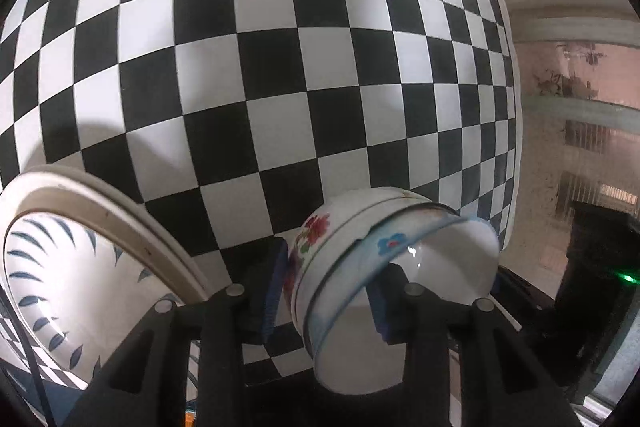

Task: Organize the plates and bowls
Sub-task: 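Grip the bowl stack's rim again with the left tool while the right tool closes on it, then lift the bowl stack with both tools and carry it over the plate stack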

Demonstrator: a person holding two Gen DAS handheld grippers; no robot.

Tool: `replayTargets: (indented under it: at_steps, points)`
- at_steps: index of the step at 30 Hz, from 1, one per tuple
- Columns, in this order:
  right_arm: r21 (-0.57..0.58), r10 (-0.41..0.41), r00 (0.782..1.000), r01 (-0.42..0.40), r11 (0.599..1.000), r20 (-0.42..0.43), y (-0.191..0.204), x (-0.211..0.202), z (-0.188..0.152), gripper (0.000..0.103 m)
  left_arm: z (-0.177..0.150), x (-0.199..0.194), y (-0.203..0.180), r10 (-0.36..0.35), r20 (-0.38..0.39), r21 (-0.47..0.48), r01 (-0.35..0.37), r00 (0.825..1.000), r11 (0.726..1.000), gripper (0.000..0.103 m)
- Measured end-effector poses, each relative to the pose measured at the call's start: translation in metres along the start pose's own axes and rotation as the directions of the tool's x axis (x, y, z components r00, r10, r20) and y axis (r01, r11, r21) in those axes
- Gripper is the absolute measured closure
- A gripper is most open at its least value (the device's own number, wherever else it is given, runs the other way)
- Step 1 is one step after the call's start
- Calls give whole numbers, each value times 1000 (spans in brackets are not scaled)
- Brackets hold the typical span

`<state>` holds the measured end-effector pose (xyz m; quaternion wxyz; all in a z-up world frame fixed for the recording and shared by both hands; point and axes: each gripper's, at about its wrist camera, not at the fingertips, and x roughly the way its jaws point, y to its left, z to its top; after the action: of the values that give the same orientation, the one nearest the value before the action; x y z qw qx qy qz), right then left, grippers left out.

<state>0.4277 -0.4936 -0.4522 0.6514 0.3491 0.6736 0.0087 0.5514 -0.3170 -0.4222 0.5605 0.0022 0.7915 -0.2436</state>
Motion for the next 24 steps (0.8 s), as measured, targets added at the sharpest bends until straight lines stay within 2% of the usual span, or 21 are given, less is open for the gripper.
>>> replayTargets:
  at_steps: [4, 8, 10, 12, 13, 16, 20, 24]
  points:
    - [32, 41, 999, -41, 999, -3, -2, 18, 5, 16, 1, 10, -5, 3, -25, 22, -3, 1000, 1000, 68]
    - [44, 50, 999, -50, 998, 19, -4, 29, 9, 16, 5, 17, -2, -45, -39, 19, 45, 998, 999, 60]
    - [61, 68, 998, -69, 996, 13, -6, 34, 11, 18, 4, 19, 0, -65, -35, 17, 66, 997, 998, 60]
    - [76, 87, 996, -86, 993, -5, -8, 42, 11, 40, 5, 20, 1, -79, -30, 17, 79, 996, 997, 62]
    - [80, 123, 992, -122, 989, -12, -7, 44, 10, 44, 4, 21, 0, -77, -26, 23, 78, 997, 997, 62]
    - [82, 107, 994, -107, 991, -4, -1, 45, 10, 44, 2, 17, 6, -82, -16, 18, 83, 996, 996, 64]
    - [93, 117, 993, -116, 989, -11, 3, 47, 10, 46, 2, 12, 14, -143, -9, -23, 143, 990, 989, 64]
    - [108, 128, 992, -125, 986, -22, 3, 51, 6, 48, 1, 7, 13, -122, -4, -13, 122, 992, 992, 64]
